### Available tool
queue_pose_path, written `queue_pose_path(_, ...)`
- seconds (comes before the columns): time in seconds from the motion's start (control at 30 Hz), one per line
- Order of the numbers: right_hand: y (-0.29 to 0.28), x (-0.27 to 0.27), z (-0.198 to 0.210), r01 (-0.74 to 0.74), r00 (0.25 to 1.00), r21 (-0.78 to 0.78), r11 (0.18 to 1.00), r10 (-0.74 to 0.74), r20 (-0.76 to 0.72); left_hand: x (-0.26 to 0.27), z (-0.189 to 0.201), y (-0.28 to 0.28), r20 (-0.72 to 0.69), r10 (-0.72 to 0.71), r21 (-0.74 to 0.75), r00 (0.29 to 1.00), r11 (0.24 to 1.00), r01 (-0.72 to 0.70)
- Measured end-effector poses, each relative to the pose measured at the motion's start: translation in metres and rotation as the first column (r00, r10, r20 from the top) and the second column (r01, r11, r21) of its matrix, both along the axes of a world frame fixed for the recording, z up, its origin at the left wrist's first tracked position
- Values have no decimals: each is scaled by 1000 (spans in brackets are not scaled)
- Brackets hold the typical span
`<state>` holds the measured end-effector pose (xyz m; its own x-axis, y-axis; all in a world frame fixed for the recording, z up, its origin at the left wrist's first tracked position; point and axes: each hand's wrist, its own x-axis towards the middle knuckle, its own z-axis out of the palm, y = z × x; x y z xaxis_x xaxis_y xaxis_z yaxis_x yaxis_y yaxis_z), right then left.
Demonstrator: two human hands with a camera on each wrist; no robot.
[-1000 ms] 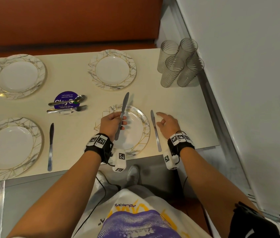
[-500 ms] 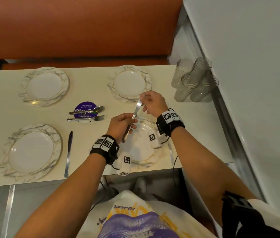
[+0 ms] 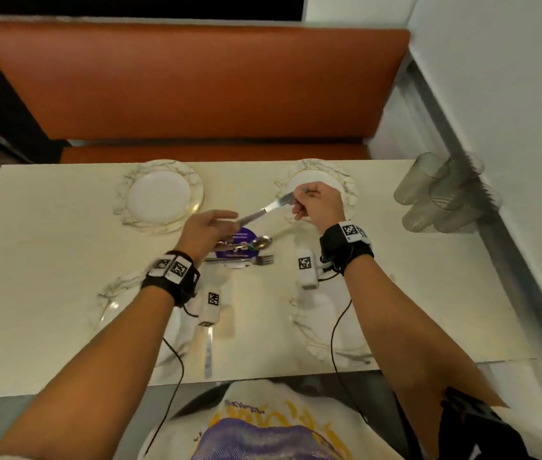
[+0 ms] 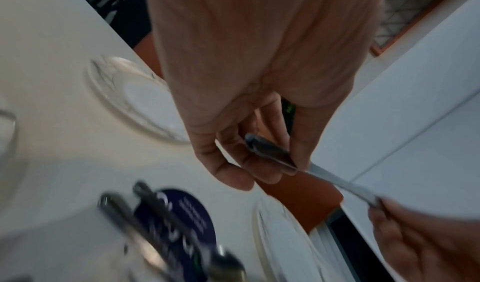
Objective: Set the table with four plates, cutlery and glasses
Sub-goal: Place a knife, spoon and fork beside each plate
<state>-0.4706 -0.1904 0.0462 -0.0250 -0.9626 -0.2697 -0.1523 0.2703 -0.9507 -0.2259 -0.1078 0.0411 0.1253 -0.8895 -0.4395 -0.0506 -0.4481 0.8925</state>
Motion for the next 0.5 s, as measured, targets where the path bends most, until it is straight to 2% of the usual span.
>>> queue_pose_path(0.13,24,36,-9,10,996,24,1000,-12,92,65,23,-24,-72,181,-77,981,980,-186)
queue_pose_path(0.23,41,62,-12,-15,995,39,999,11,103,86,25,-40,-196,238,-84,951,963,-258)
queue_pose_path(0.37,50,82,-9,-64,996,61,996,60,70,79,21,-51,-227,261,-79,938,955,-285)
queue_pose_path(0.5,51,84,-5,-153,983,50,987,157,-94,54,13,-51,-227,284,-74,932,949,-307)
